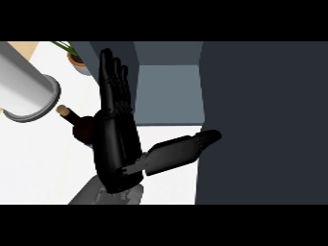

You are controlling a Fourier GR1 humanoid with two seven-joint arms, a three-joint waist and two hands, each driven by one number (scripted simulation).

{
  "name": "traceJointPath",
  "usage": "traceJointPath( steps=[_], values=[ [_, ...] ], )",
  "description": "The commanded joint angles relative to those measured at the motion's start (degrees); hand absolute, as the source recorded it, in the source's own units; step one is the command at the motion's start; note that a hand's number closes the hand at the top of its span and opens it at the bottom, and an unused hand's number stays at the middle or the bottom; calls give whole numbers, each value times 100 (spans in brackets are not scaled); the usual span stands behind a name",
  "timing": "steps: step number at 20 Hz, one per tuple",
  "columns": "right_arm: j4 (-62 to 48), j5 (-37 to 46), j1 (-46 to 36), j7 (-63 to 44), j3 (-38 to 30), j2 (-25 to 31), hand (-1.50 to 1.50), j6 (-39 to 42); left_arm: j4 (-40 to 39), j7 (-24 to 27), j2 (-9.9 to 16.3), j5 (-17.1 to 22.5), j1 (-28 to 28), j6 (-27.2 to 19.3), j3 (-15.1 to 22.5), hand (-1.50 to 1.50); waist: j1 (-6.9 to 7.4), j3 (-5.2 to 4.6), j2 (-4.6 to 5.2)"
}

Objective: Pick up the wine, place it into the cabinet and close the cabinet

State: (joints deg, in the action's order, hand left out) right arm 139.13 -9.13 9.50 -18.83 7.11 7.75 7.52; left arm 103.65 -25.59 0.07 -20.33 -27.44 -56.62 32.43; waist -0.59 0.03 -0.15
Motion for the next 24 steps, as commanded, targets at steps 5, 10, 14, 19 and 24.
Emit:
traceJointPath(
  steps=[5, 10, 14, 19, 24],
  values=[
    [651, -68, -358, -892, 14, -93, -150, -368, -47, -1222, -7, -881, -683, -475, -131, -150, 35, -1, -7],
    [868, -164, -247, -1010, -148, 84, -150, -274, 338, -2236, -7, -1688, -782, -367, -129, -150, 30, 5, -25],
    [798, 450, -500, -1256, 382, -164, -150, -580, 423, -2576, -7, -2250, -442, -469, 83, -150, 39, -1, -11],
    [1123, 306, -653, -1627, 247, -61, -150, -615, 1432, -2853, -7, -2908, 361, 95, 58, -150, 72, -4, -20],
    [1046, 336, -345, -1215, 229, -134, -150, -495, 1614, -3074, -7, -2935, 182, 642, -553, -150, 31, -1, -6]
  ],
)
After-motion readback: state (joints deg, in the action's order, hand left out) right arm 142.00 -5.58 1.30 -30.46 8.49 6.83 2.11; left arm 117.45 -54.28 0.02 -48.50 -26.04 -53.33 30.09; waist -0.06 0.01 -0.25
